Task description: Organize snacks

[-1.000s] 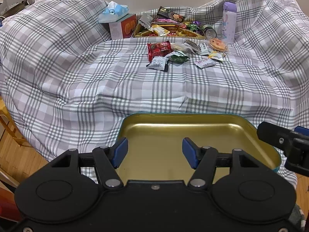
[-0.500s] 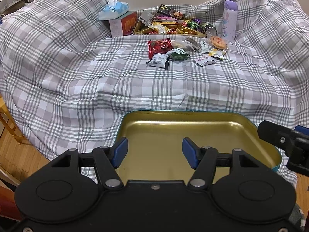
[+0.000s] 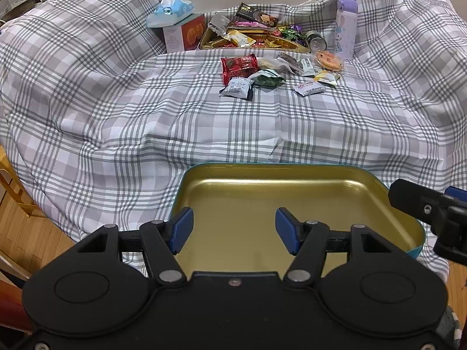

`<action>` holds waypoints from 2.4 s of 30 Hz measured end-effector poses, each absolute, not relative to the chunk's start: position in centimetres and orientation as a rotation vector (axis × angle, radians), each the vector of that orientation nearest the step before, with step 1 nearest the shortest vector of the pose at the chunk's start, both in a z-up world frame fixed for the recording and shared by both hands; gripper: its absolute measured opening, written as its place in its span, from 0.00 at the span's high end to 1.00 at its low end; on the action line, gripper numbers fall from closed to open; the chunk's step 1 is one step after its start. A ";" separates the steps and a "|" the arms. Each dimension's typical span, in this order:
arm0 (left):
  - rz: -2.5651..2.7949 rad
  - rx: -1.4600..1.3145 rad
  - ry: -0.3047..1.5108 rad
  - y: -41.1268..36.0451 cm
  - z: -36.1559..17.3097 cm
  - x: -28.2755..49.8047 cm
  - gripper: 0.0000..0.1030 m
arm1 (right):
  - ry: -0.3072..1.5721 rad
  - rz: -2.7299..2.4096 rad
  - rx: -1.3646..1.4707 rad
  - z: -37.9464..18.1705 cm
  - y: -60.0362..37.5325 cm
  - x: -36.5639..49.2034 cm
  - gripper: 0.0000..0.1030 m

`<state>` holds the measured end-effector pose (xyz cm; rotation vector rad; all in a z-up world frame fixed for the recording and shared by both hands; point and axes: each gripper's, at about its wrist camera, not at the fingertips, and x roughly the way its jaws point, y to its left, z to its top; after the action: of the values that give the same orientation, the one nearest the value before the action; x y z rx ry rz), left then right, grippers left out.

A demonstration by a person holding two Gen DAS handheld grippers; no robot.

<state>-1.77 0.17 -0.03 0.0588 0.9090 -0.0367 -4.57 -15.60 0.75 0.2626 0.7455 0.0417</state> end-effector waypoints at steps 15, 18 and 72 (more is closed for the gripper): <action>-0.039 0.062 0.917 0.2 -0.2 -1.9 0.37 | 0.746 0.043 0.260 0.7 -15.4 -4.6 0.00; -0.040 0.062 0.922 0.1 -0.3 -1.9 0.37 | 0.747 0.046 0.255 0.8 -15.2 -4.5 0.00; 0.123 0.002 0.793 7.0 -5.7 14.5 0.38 | 0.572 0.280 0.235 -5.0 -23.4 12.3 0.00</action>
<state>14.53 6.95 -5.67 0.0019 0.7930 0.1234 12.34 -23.39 -4.99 0.2352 0.5723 0.2802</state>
